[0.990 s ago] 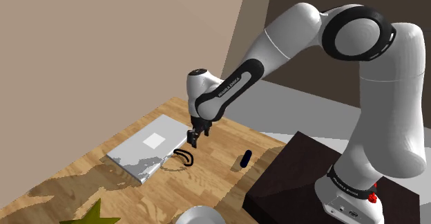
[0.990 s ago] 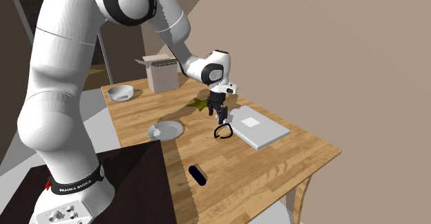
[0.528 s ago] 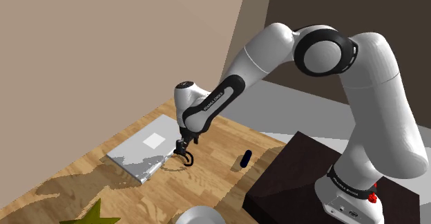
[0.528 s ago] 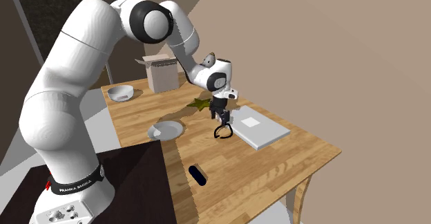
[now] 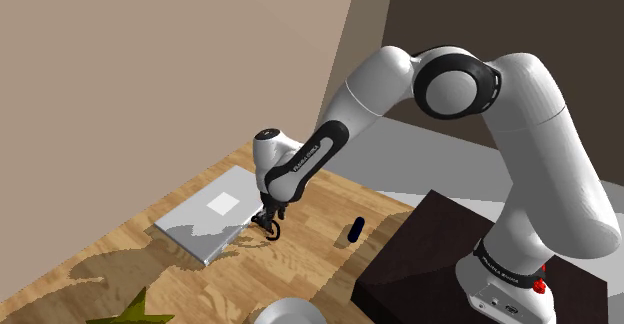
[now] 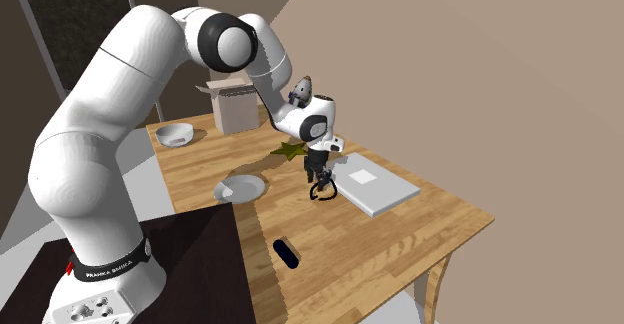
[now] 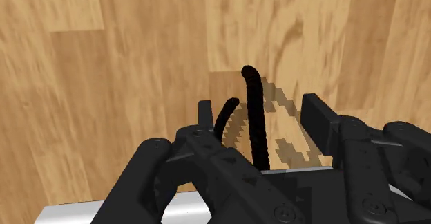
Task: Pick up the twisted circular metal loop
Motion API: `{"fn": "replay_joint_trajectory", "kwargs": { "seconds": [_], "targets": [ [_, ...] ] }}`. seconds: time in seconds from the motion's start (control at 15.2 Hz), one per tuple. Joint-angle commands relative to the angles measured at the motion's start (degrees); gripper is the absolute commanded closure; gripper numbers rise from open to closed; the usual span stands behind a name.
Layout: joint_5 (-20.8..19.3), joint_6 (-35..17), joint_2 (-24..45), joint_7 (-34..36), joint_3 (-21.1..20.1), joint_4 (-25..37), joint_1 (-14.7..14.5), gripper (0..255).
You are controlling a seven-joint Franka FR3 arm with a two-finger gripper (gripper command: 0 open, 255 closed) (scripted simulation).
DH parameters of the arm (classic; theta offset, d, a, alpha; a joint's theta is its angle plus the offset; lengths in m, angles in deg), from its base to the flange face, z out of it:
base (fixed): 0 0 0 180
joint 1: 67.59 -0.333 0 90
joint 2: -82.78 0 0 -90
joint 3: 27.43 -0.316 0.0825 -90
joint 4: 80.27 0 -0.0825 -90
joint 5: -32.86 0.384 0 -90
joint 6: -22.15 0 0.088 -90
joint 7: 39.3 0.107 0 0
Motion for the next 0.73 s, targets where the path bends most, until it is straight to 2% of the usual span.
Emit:
{"fn": "replay_joint_trajectory", "kwargs": {
  "seconds": [0.0, 0.66],
  "targets": [
    [-0.01, -0.08, 0.07, 0.01, 0.01, 0.01, -0.01, 255],
    [0.12, 0.88, -1.19, -0.06, -0.13, -0.29, 0.14, 255]
  ]
}}
